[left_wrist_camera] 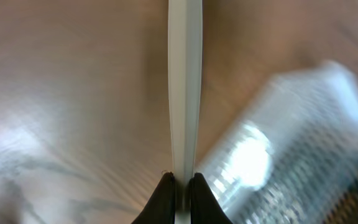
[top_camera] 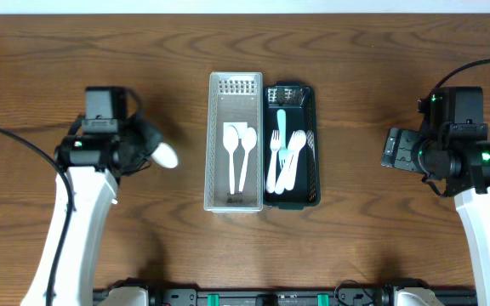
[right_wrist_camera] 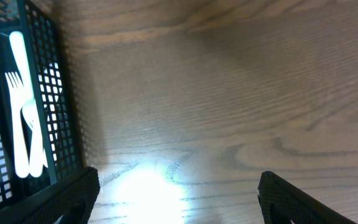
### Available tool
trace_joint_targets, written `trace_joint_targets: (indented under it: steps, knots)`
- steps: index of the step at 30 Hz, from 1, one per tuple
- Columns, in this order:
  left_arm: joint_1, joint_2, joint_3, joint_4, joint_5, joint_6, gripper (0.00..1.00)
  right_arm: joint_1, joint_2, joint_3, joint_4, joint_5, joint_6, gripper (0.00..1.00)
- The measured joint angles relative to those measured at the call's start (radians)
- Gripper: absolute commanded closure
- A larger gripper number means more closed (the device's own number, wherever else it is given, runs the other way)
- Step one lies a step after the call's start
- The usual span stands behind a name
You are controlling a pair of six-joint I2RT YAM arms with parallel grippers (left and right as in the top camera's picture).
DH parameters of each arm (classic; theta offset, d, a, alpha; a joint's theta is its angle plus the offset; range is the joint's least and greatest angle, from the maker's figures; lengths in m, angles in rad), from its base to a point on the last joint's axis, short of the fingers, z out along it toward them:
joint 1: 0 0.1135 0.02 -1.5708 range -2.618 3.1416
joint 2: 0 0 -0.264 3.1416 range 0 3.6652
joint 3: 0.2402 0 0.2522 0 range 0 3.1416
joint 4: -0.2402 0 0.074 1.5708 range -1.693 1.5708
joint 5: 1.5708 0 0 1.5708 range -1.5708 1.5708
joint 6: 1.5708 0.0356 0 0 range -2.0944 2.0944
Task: Pack container
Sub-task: 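Carry the white spoon into the clear basket and release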
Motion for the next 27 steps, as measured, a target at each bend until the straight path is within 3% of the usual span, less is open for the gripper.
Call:
trace_joint_targets:
  steps: [11, 22, 27]
  knots:
    - [-0.390, 0.020, 0.094, 0.033, -0.062, 0.430, 0.94, 0.000, 0.000, 0.000, 0.003, 0.000, 0.000, 0.15]
    - [-0.454, 0.342, 0.094, 0.071, -0.076, 0.517, 0.94, 0.000, 0.000, 0.000, 0.003, 0.000, 0.000, 0.15]
    - [-0.473, 0.432, 0.094, 0.081, -0.071, 0.529, 0.56, 0.000, 0.000, 0.000, -0.001, 0.000, 0.000, 0.15]
